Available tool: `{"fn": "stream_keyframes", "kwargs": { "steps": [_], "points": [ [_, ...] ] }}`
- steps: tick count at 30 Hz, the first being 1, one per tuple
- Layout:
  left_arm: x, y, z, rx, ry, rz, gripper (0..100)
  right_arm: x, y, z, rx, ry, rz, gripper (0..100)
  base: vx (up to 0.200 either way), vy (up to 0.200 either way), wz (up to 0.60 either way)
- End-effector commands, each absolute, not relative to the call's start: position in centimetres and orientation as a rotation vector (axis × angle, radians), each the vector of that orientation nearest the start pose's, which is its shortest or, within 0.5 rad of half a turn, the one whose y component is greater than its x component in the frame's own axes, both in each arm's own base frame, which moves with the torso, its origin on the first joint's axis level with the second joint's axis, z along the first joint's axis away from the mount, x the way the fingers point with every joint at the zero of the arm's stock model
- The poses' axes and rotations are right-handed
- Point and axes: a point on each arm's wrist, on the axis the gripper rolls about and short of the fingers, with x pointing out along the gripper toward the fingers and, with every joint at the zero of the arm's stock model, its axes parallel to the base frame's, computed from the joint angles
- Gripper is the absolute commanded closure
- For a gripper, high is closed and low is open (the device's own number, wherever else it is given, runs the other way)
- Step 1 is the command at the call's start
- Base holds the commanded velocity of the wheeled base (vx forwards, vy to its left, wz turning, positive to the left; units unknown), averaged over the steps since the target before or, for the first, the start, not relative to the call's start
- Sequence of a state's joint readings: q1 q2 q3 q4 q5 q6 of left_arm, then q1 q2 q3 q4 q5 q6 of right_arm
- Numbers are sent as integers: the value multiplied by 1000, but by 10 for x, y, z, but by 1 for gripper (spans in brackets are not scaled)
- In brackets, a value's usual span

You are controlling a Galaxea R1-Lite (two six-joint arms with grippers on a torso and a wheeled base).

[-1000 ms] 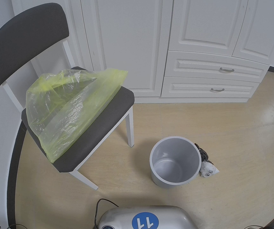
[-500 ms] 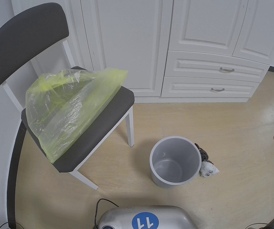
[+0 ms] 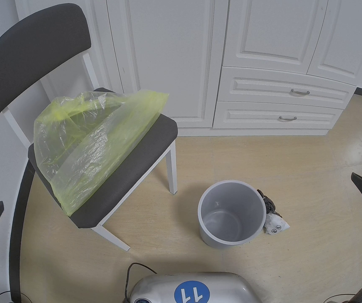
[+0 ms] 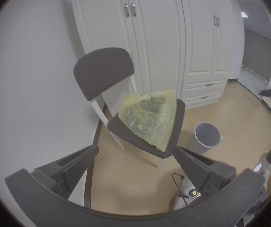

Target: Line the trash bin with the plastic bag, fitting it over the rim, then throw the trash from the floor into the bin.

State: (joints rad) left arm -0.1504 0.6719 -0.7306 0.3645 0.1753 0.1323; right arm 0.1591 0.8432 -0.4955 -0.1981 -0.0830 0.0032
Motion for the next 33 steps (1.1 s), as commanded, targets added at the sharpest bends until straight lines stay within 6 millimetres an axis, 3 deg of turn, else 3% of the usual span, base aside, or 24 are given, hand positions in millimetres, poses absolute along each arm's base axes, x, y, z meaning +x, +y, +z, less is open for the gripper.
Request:
{"fn": "stream_keyframes", "kwargs": {
  "steps": [1,6,10,14,23,33],
  "points": [
    [72,-15,229,239,471,-107,0,99,18,224,-21,133,73,0,0,0,0],
    [114,-36,211,265,564,-160,0,115,28,222,-28,123,47,0,0,0,0],
    [146,-70,192,341,492,-97,0,120,34,210,-50,161,10,0,0,0,0],
    [140,-80,177,406,466,-62,0,121,36,208,-58,177,23,0,0,0,0],
    [125,-70,167,516,547,-55,0,131,41,193,-84,255,39,0,0,0,0],
    [159,-90,148,576,624,-45,0,138,43,191,-80,266,31,0,0,0,0]
  ]
}}
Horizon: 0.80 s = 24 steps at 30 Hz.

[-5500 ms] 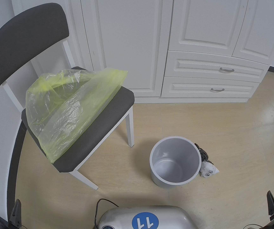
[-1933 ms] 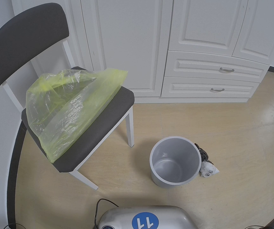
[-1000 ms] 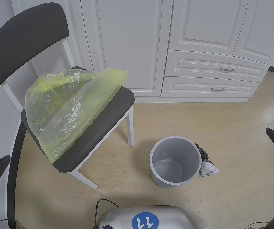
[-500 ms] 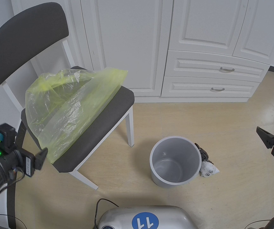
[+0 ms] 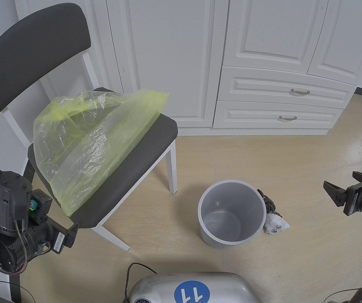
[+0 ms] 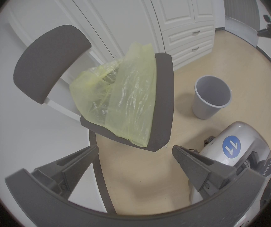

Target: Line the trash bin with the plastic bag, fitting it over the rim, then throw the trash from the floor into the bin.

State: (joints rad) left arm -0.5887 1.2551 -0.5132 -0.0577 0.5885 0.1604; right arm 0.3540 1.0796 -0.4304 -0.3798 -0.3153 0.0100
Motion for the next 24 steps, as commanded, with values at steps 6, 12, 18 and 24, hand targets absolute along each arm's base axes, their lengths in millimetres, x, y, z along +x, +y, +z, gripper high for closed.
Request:
{"fn": "stream_keyframes", "kwargs": {
  "steps": [6,12,18,24],
  "points": [
    [182,-100,133,598,637,6,0,138,42,192,-77,259,25,0,0,0,0],
    [205,-100,123,660,626,103,0,138,37,196,-67,241,0,0,0,0,0],
    [205,-93,135,681,565,154,0,134,33,201,-50,212,14,0,0,0,0],
    [175,-76,172,690,431,187,0,133,28,204,-40,200,7,0,0,0,0]
  ]
}}
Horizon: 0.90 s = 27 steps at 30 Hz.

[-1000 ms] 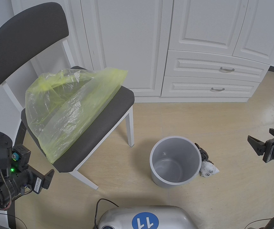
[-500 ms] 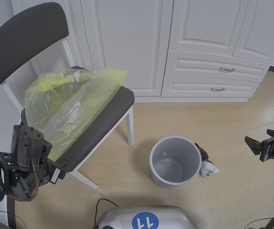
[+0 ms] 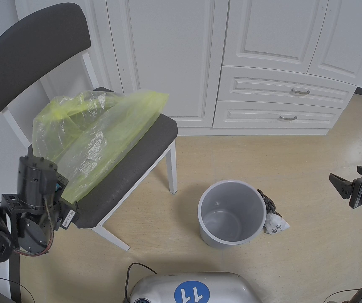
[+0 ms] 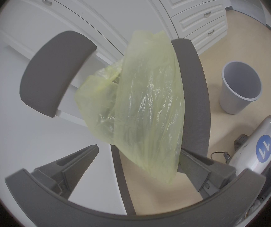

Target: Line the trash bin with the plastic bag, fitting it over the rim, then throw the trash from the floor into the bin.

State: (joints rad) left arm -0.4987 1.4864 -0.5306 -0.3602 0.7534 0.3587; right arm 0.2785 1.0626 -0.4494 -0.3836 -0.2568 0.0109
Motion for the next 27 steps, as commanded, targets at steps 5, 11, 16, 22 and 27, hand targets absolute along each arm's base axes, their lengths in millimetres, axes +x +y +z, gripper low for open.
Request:
{"fn": "stream_keyframes", "kwargs": {
  "steps": [5,11,16,22,27],
  "points": [
    [169,-58,183,682,405,258,0,133,28,205,-38,198,13,0,0,0,0],
    [172,-54,183,656,401,283,0,133,28,206,-37,192,13,0,0,0,0],
    [187,-63,169,626,345,263,0,131,27,207,-37,185,16,0,0,0,0],
    [208,-73,164,567,208,279,0,127,27,209,-34,167,19,0,0,0,0],
    [193,-76,172,569,165,243,0,124,27,210,-32,157,41,0,0,0,0]
  ]
}}
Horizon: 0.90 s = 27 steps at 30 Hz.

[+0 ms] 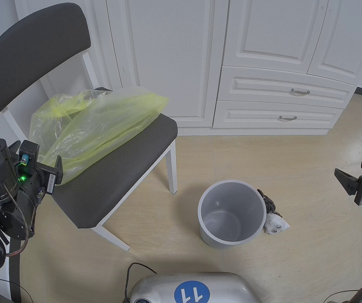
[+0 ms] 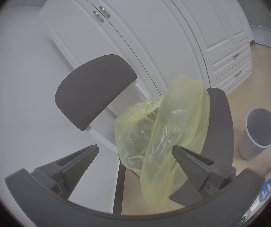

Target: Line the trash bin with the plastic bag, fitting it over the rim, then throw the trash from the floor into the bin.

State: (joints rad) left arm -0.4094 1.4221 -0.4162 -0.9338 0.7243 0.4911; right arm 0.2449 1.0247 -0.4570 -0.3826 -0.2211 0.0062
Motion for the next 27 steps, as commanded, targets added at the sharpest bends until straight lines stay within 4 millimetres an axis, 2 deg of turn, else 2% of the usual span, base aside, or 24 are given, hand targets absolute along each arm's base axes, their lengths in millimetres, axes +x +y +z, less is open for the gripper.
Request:
{"fn": "stream_keyframes", "kwargs": {
  "steps": [1,17,27],
  "points": [
    [192,-76,172,570,167,237,0,124,27,210,-32,159,44,0,0,0,0],
    [215,-74,144,617,293,205,0,122,27,207,-33,169,72,0,0,0,0],
    [210,-74,149,606,269,198,0,120,28,205,-35,174,87,0,0,0,0]
  ]
}}
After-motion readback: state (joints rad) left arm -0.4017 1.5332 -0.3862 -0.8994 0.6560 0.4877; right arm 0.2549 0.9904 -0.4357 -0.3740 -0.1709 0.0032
